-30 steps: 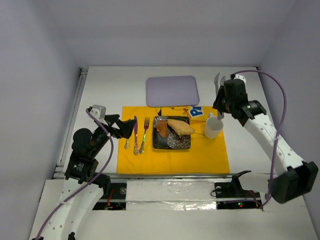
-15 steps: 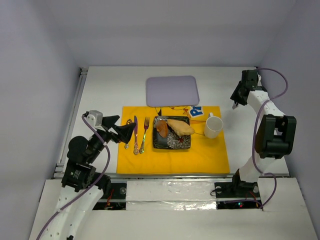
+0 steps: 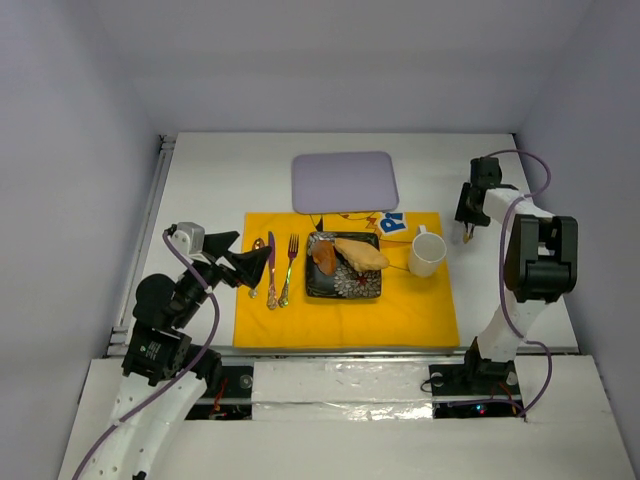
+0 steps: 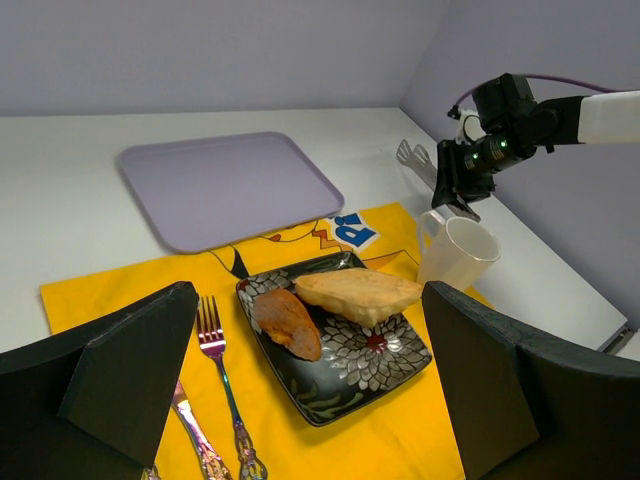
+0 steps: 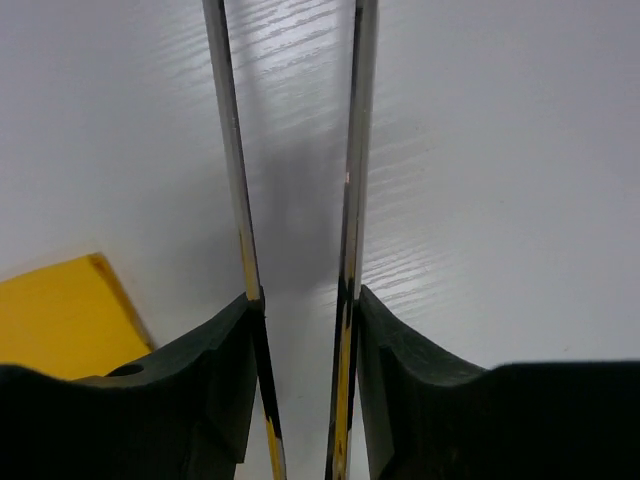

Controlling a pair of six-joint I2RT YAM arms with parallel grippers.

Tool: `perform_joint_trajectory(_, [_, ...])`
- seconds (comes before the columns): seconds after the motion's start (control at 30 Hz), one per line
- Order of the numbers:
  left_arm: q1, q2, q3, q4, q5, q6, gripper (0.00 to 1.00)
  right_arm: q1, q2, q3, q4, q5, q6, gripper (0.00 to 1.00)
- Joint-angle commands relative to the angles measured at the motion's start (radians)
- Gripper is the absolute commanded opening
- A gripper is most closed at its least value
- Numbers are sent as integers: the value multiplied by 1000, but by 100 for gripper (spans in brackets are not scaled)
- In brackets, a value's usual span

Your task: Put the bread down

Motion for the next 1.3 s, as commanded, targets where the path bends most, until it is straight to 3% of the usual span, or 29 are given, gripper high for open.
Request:
perform_joint_trajectory(0.0, [-6,-15,39,31,-14,-1,96,-3,-9,-2,53,75,-55,47])
perform_joint_trajectory(0.13, [-6,-9,40,29,-17,-1,96,-3,14,1,53,106,-56,65])
perform_joint_trajectory(0.3, [-6,-7,43,31,-29,2,96,-3,38,53,41,107,-48,71])
perform_joint_trajectory(0.43, [-6,5,43,8,-38,2,96,-3,37,91,30,110,-29,84])
perform_joint_trajectory(0.6, [-6,14,45,0,-52,-1,96,-3,-50,101,87,84,50,93])
perform_joint_trajectory(0.73, [-6,22,40,6,-79,-18,99,-3,-301,50,215,31,236,93])
perform_joint_trajectory(0.77, [-6,22,40,6,-80,-22,99,-3,-354,36,234,31,275,98])
perform_joint_trajectory(0.97, [-6,39,42,14,-101,-41,99,-3,-775,-138,443,-270,534,100])
perform_joint_trajectory(1.1, [-6,36,27,22,-104,-45,99,-3,-975,-295,477,-356,608,100])
perform_joint_trajectory(1.27, [-6,65,25,46,-122,-59,99,-3,-1109,-393,434,-328,575,100])
